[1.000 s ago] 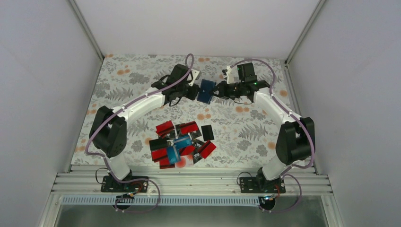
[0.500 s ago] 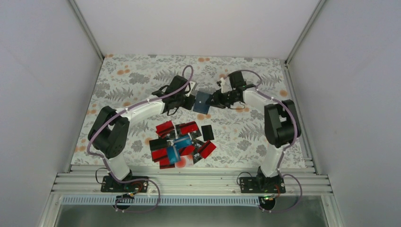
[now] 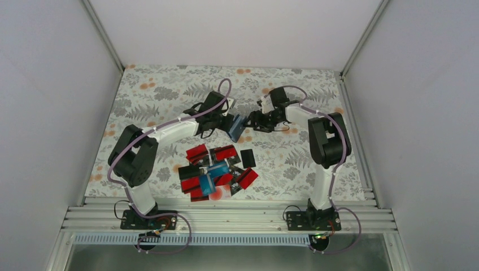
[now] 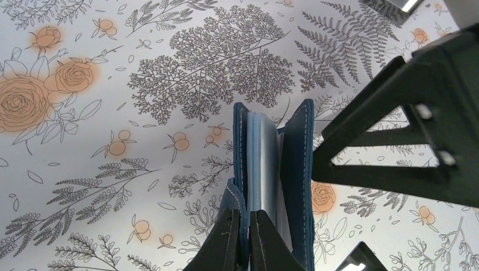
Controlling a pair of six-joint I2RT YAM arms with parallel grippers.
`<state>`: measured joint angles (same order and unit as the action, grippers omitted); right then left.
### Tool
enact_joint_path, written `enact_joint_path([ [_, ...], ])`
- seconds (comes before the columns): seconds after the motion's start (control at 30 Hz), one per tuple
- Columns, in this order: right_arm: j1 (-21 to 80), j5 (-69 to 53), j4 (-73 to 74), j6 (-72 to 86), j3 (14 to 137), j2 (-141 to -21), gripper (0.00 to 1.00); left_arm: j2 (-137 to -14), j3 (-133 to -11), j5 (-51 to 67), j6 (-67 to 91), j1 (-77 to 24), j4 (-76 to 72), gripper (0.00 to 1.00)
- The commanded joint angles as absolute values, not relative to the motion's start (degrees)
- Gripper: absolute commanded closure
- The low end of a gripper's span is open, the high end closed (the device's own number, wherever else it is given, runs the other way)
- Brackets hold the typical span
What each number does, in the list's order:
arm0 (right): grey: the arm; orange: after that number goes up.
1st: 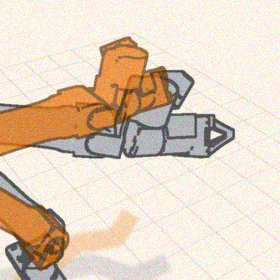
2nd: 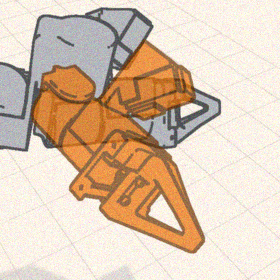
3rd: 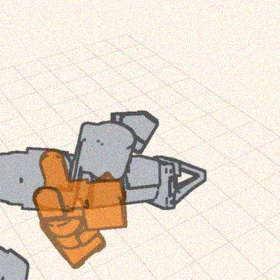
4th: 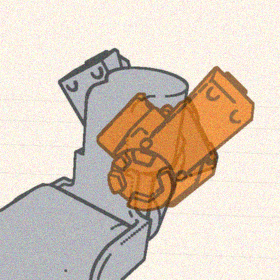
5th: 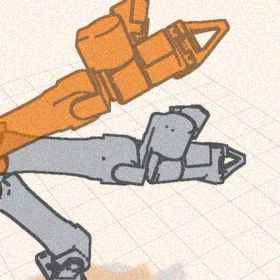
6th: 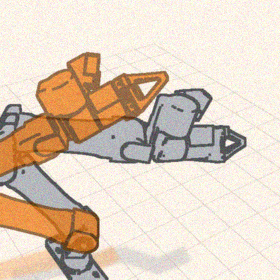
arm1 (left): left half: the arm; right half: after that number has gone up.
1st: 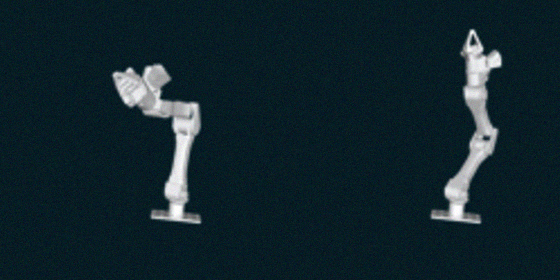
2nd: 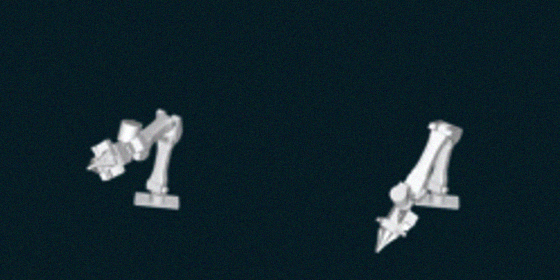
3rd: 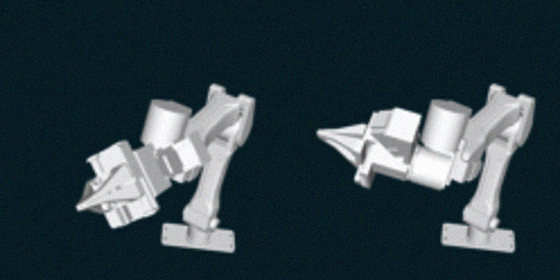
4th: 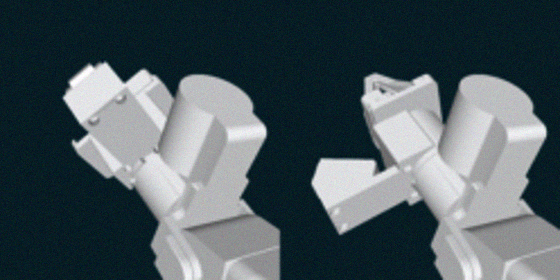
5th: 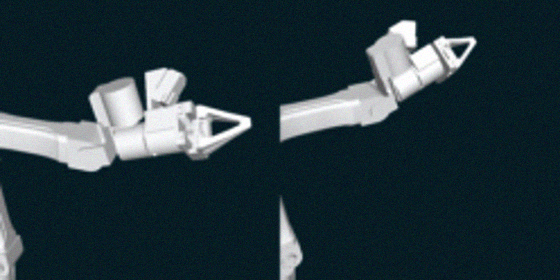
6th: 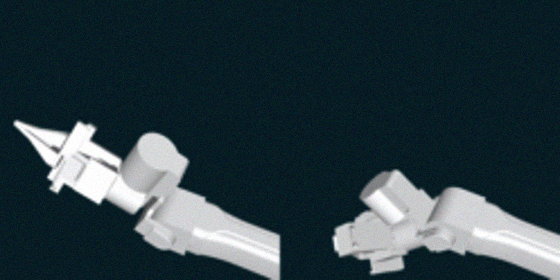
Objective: Put the credit cards into the card holder
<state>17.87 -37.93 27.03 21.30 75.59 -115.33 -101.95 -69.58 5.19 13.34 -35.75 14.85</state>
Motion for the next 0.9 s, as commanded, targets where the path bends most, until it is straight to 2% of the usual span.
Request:
enact_joint_path([
  [0.0,18.3,-43.1,25.2,20.3,73.2,-111.0,0.32,-102.2,-71.2,6.4,14.7,-35.7,14.1,0.98],
  [0.17,18.6,-44.8,24.5,22.2,71.6,-107.8,0.31,-101.9,-71.5,6.1,15.6,-35.7,14.9,0.98],
  [0.3,20.4,-39.1,25.6,24.4,71.3,-104.9,0.24,-100.7,-71.9,6.4,16.5,-35.8,16.0,0.98],
  [0.4,21.9,-36.8,25.1,26.6,70.6,-105.2,0.25,-100.4,-72.5,6.5,16.9,-35.8,17.2,0.97],
  [0.73,24.0,-32.9,25.2,26.8,71.7,-109.5,0.41,-99.6,-71.7,6.4,17.4,-35.9,17.3,0.98],
  [0.87,24.0,-32.2,25.3,26.2,72.3,-110.8,0.59,-99.4,-71.2,6.3,17.6,-35.9,17.0,0.98],
])
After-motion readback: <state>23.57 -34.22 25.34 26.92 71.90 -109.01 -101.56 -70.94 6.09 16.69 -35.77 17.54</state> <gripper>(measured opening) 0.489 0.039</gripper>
